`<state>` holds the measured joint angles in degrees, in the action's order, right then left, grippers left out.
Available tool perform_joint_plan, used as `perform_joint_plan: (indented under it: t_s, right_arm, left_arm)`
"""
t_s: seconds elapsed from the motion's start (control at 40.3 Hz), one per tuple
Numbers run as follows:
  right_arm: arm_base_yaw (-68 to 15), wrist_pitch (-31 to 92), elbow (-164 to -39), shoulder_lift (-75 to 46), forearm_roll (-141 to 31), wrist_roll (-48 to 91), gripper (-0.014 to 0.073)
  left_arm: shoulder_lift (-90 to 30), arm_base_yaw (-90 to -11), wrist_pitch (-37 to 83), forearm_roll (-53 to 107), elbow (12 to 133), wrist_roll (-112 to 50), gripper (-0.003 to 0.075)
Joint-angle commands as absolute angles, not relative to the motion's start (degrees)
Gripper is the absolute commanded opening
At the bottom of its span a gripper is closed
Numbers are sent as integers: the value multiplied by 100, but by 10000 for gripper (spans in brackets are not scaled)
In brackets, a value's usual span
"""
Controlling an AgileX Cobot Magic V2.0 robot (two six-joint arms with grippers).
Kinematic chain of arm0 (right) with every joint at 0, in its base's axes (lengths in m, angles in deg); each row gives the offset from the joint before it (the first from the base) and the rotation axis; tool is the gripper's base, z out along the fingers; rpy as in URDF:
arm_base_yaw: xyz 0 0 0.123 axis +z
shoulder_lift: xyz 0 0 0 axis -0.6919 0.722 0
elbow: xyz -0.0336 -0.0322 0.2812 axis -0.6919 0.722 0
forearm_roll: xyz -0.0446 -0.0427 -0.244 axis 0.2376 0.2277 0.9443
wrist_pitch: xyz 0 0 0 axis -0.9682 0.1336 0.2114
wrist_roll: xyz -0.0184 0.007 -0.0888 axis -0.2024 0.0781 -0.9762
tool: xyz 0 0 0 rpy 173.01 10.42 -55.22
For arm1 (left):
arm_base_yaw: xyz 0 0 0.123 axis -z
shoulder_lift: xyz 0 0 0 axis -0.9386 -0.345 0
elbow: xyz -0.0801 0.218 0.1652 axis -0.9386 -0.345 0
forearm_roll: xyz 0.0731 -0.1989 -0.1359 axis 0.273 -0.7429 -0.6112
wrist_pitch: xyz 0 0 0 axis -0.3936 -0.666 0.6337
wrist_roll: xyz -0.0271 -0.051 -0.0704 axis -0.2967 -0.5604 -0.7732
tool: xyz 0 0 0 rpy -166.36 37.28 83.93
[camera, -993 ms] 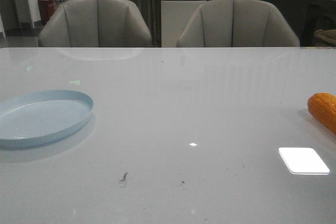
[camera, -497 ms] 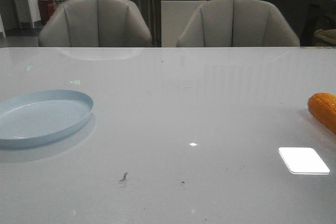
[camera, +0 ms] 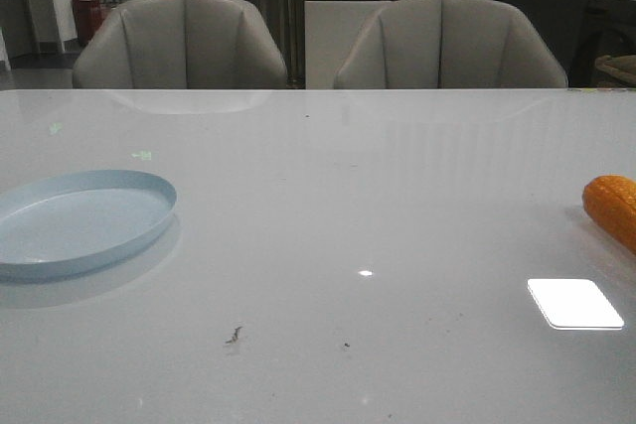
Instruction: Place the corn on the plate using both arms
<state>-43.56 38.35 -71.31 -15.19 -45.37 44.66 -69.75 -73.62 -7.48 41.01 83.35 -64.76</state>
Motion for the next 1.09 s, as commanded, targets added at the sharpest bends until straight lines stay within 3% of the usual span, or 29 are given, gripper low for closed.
perform_joint_plan:
  t_s: [0.0, 0.199, 0.795, 0.919, 1.068]
  right_arm:
    - [-4394, 3498, -7337, -1557, -4482, 4455, 513]
    - [-4394, 3498, -7337, -1557, -4482, 4455, 513]
    - [-4394, 3504, -7337, -1557, -4482, 4455, 513]
    - [-4394, 3504, -7337, -1557, -4482, 4455, 513]
    - [-4394, 3504, -7337, -1557, -4482, 4455, 513]
  left_arm:
    - [-7223, -7316, -1031, 4008, 9011, -6432, 400]
    - [-7855, -7316, -1271, 4008, 9495, -6432, 386]
    - [-8525, -7141, -1222, 3954, 9498, -6432, 380]
    - [-8525, -7131, -1198, 3946, 9498, -6432, 285]
    - [-8525, -7131, -1209, 3946, 9498, -6432, 85]
